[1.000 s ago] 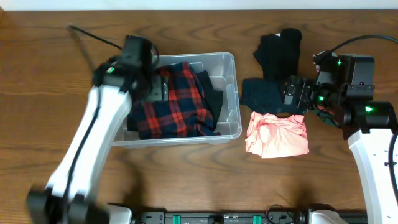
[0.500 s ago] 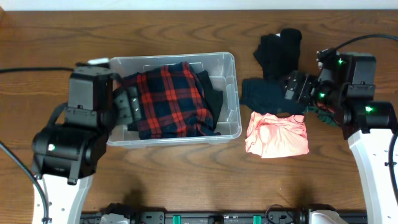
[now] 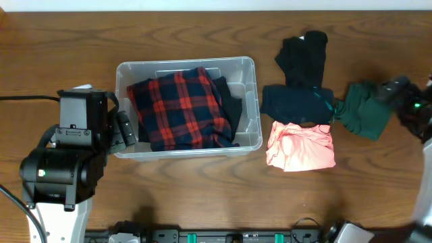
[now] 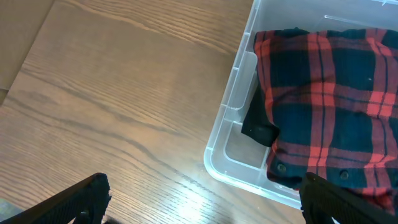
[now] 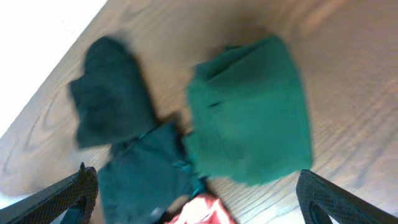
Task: Pack container
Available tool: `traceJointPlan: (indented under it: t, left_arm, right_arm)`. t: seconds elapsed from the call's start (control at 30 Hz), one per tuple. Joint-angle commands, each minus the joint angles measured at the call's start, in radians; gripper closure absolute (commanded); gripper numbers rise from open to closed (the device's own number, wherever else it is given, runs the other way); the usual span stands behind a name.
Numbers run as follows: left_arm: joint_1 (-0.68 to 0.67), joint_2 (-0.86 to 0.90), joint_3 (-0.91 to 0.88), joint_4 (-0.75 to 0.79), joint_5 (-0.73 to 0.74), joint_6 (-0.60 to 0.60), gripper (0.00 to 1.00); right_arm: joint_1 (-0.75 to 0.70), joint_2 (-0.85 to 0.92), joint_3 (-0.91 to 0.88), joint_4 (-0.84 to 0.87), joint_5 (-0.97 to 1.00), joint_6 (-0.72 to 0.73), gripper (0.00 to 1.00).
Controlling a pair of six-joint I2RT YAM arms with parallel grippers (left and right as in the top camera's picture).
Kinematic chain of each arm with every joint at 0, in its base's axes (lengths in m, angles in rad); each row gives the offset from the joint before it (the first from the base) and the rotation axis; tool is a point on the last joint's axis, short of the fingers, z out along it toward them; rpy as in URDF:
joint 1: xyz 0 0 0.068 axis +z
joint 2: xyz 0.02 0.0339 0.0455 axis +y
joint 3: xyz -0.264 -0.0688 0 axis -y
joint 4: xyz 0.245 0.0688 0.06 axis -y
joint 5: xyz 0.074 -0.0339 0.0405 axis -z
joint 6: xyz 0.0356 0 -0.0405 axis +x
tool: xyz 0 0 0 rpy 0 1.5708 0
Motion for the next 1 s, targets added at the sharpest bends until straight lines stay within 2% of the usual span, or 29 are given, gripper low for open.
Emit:
traceJointPlan:
  t: [0.0, 0.27, 0.37, 0.53, 0.73, 0.8, 0.9, 0.93, 0.97]
  left_arm:
    - [0.005, -0.001, 0.002, -0.002, -0.016, -0.008, 0.02]
    - [0.005, -0.001, 0.002, -0.003, -0.016, -0.008, 0.02]
    - [0.005, -0.001, 0.002, -0.003, -0.016, -0.008, 0.02]
    - [0.005, -0.001, 0.002, -0.003, -0.016, -0.008, 0.02]
    - [0.005, -0.001, 0.002, -0.003, -0.016, -0.008, 0.02]
    - [0.005, -0.001, 0.002, -0.003, -0.016, -0.008, 0.02]
    - [0.005, -0.001, 0.002, -0.003, -0.016, -0.008, 0.02]
    - [0.005, -0.001, 0.002, -0.003, -0.016, -0.008, 0.02]
    - [0.005, -0.001, 0.002, -0.003, -0.016, -0.008, 0.02]
  right_arm:
    - [-0.071, 0.120, 0.014, 0.031, -0.096, -0.004, 0.01]
    - [-0.140, 0.383, 0.014, 0.105, -0.146, -0.084, 0.01]
    - [-0.140, 0.438, 0.014, 0.123, -0.208, -0.110, 0.01]
    - [-0.140, 0.499, 0.014, 0.136, -0.191, -0.116, 0.01]
    - [-0.147, 0.609, 0.014, 0.145, -0.169, -0.175, 0.01]
    - [-0.148, 0.645, 0.014, 0.157, -0.224, -0.218, 0.02]
    - [-0.148, 0.689, 0.014, 0.163, -0.324, -0.282, 0.12]
    - [-0.148, 0.697, 0.014, 0.163, -0.330, -0.287, 0.19]
    - [-0.148, 0.703, 0.014, 0.163, -0.333, -0.287, 0.33]
